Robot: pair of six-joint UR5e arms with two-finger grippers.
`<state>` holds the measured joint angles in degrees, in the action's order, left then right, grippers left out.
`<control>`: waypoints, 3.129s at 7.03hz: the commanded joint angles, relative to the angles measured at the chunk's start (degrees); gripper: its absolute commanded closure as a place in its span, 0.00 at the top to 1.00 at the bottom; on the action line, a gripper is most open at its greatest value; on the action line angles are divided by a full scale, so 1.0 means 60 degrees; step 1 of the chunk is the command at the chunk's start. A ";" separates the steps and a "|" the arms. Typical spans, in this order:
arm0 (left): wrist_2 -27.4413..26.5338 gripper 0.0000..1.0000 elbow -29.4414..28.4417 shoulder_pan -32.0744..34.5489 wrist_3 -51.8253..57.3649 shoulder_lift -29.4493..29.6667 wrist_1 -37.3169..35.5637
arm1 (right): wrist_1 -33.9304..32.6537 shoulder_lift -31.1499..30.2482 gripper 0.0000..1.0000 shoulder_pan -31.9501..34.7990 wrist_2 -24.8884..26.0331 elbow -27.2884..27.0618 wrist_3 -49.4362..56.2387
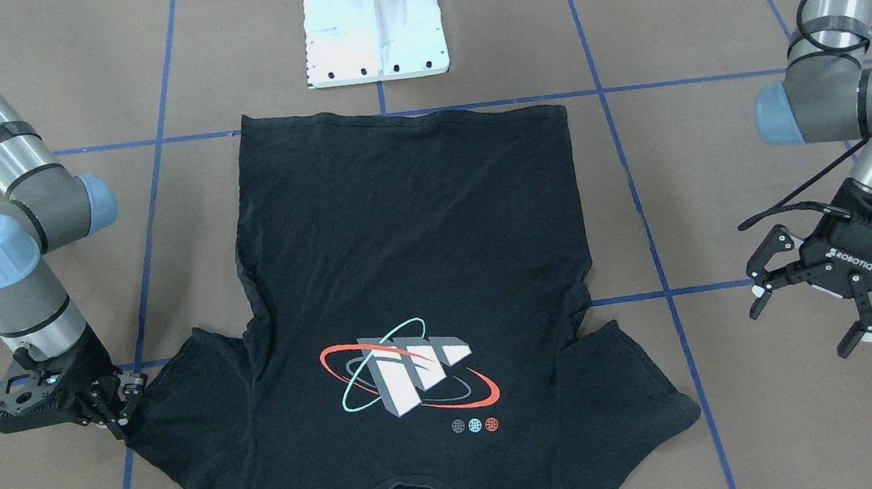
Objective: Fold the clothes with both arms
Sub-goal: 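Reach the right gripper to the shirt sleeve nearest it and tuck it inward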
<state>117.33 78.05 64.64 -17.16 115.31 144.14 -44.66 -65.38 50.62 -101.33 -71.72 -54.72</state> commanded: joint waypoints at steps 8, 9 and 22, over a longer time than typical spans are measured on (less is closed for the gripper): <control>0.0000 1.00 0.0015 -0.0007 -0.0012 0.0059 0.0000 | -0.3204 0.3247 0.00 -0.1109 0.1650 0.0087 -0.4377; 0.0000 1.00 0.0015 -0.0007 -0.0012 0.0059 0.0000 | -0.3205 0.3512 0.00 -0.1330 0.1930 0.0422 -0.4501; -0.0638 1.00 -0.0116 -0.0620 -0.3717 0.0336 -0.0102 | -0.4934 0.0871 1.00 0.1371 -0.2526 -0.2558 0.1068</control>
<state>116.21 77.80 62.09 -36.20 116.69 143.95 -73.34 -54.94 53.67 -109.94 -82.76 -56.40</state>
